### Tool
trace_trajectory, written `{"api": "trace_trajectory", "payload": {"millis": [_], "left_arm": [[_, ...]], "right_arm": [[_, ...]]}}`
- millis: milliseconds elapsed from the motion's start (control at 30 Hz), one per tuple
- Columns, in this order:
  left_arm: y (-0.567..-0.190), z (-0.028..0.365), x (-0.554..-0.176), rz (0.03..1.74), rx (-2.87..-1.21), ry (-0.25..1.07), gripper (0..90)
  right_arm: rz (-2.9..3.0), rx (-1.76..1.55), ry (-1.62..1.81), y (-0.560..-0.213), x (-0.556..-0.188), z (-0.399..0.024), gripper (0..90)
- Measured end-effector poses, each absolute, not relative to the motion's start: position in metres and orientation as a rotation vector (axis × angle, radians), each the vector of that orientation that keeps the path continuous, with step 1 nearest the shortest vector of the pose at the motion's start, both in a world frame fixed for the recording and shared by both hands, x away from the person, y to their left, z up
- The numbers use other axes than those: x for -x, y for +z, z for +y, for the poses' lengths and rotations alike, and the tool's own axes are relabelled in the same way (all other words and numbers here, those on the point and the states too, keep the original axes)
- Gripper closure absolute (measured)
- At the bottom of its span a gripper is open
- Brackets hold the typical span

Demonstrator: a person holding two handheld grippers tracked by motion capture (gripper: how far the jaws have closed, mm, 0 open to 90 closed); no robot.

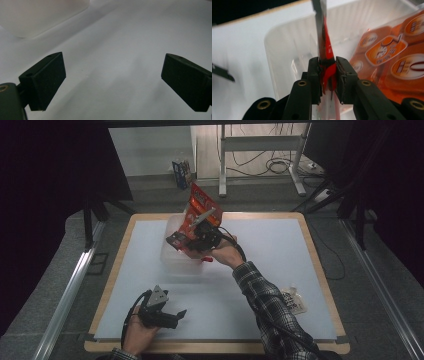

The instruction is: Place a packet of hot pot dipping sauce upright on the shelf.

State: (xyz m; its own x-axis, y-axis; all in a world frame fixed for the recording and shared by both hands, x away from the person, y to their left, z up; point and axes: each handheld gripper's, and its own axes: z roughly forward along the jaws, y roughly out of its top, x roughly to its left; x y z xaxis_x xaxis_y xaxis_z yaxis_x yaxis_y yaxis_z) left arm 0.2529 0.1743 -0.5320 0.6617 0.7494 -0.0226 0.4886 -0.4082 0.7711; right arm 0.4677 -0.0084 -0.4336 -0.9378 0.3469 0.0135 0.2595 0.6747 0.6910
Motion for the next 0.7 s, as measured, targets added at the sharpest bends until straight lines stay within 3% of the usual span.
{"api": "trace_trajectory", "payload": {"millis": [233, 467, 700], "left_arm": [[-0.532, 0.174, -0.253, 0.956, -2.09, 0.421, 5.3], [-0.532, 0.174, -0.253, 0.956, -2.093, 0.422, 5.3], [-0.533, 0.173, -0.253, 0.959, -2.093, 0.419, 5.4]], "right_arm": [[2.767, -0.498, 1.12, -0.434, -0.468, -0.011, 71.3], [2.756, -0.554, 1.082, -0.436, -0.469, -0.019, 53.4], [2.741, -0.579, 1.069, -0.432, -0.464, -0.038, 50.5]]}}
